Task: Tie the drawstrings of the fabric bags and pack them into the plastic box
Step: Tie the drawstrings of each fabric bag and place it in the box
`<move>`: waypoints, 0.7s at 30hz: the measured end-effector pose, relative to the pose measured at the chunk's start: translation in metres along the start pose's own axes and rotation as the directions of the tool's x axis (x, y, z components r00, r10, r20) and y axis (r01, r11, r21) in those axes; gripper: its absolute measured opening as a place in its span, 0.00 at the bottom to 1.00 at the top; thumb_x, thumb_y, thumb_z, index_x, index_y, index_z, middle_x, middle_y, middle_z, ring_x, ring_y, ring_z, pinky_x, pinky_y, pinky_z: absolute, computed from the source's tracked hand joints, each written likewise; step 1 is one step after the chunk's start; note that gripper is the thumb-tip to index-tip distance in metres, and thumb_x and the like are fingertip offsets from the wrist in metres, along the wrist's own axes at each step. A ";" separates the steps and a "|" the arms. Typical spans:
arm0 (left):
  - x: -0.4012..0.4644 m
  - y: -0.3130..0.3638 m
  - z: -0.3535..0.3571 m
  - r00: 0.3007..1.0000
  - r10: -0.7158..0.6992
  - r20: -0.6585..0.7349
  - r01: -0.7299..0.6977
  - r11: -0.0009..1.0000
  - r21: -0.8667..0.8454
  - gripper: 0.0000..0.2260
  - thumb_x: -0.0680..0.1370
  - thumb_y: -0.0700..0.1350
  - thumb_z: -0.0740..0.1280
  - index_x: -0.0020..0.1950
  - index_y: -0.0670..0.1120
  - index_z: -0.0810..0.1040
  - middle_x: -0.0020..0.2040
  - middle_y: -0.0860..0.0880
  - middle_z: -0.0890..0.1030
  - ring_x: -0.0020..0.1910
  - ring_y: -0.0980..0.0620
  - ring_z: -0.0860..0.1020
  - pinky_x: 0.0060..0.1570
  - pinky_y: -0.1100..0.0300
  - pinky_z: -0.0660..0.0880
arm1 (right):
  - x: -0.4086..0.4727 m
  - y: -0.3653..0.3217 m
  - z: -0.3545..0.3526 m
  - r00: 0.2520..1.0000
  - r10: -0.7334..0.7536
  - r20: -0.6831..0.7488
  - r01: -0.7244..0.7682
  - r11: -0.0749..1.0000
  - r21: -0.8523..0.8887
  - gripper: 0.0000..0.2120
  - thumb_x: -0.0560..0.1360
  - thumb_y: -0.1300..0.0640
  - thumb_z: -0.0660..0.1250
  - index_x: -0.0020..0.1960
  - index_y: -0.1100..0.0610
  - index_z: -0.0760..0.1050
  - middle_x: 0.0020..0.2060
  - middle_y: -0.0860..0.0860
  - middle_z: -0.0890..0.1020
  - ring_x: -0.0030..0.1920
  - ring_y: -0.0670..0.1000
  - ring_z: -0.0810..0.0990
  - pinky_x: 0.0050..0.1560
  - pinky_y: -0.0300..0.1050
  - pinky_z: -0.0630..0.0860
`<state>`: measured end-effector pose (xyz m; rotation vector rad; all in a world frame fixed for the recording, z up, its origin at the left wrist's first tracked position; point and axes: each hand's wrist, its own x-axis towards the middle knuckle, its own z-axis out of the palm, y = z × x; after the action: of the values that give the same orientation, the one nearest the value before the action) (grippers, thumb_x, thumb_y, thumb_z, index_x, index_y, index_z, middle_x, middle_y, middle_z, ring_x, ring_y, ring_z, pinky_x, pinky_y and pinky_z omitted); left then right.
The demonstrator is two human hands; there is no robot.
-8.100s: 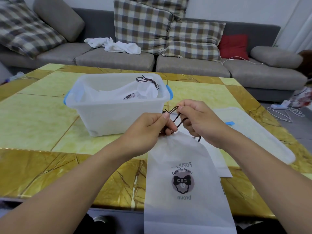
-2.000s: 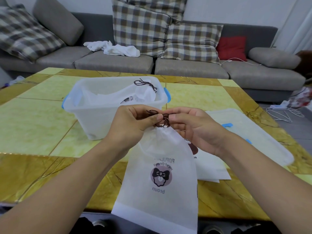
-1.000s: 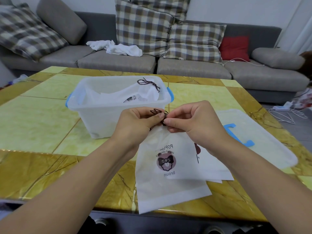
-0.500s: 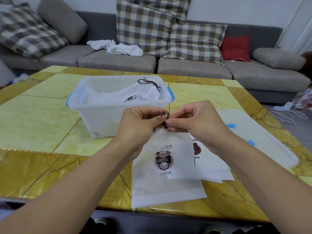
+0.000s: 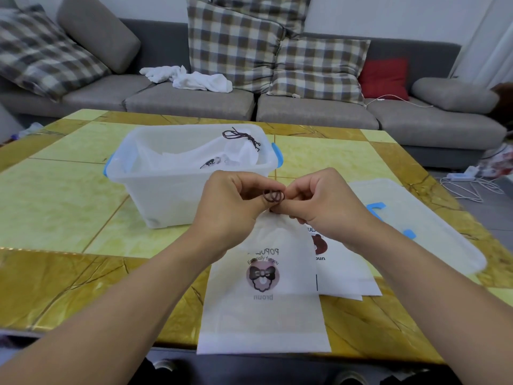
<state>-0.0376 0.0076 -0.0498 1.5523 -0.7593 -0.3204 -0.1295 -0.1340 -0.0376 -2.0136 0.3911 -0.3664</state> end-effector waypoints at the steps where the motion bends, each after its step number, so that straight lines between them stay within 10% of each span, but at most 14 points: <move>1: 0.001 0.000 0.000 1.000 0.013 -0.014 -0.013 1.000 0.026 0.07 0.74 0.35 0.75 0.45 0.46 0.87 0.41 0.49 0.87 0.46 0.52 0.86 0.51 0.58 0.81 | 0.000 0.001 0.002 1.000 -0.005 -0.024 0.004 1.000 -0.003 0.06 0.71 0.61 0.78 0.40 0.64 0.84 0.25 0.50 0.75 0.25 0.46 0.66 0.26 0.36 0.63; 6: 0.003 0.003 -0.004 0.999 -0.045 -0.028 0.043 0.996 -0.077 0.07 0.75 0.33 0.73 0.44 0.44 0.86 0.39 0.46 0.87 0.40 0.52 0.85 0.40 0.62 0.80 | 0.000 0.000 0.003 0.994 -0.098 -0.047 0.098 0.995 -0.008 0.07 0.72 0.61 0.76 0.38 0.64 0.83 0.31 0.64 0.76 0.31 0.49 0.69 0.30 0.41 0.65; 12: 0.002 0.002 -0.007 1.000 0.007 -0.024 -0.006 1.000 0.020 0.08 0.75 0.34 0.74 0.44 0.47 0.86 0.35 0.52 0.86 0.32 0.58 0.80 0.34 0.67 0.76 | 0.005 0.007 0.011 0.973 -0.222 -0.070 0.205 0.961 -0.186 0.10 0.71 0.61 0.76 0.35 0.62 0.77 0.34 0.55 0.81 0.31 0.48 0.73 0.34 0.43 0.70; 21: 0.003 0.000 -0.010 0.997 0.075 -0.026 -0.073 0.996 0.059 0.08 0.75 0.35 0.74 0.44 0.48 0.86 0.36 0.48 0.86 0.28 0.55 0.77 0.35 0.65 0.76 | 0.006 0.002 0.013 0.983 -0.147 -0.111 0.154 0.986 0.058 0.13 0.71 0.69 0.74 0.34 0.64 0.71 0.38 0.70 0.81 0.32 0.51 0.73 0.30 0.40 0.65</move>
<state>-0.0293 0.0130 -0.0477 1.5753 -0.8079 -0.2227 -0.1190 -0.1273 -0.0443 -1.9689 0.2885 -0.5759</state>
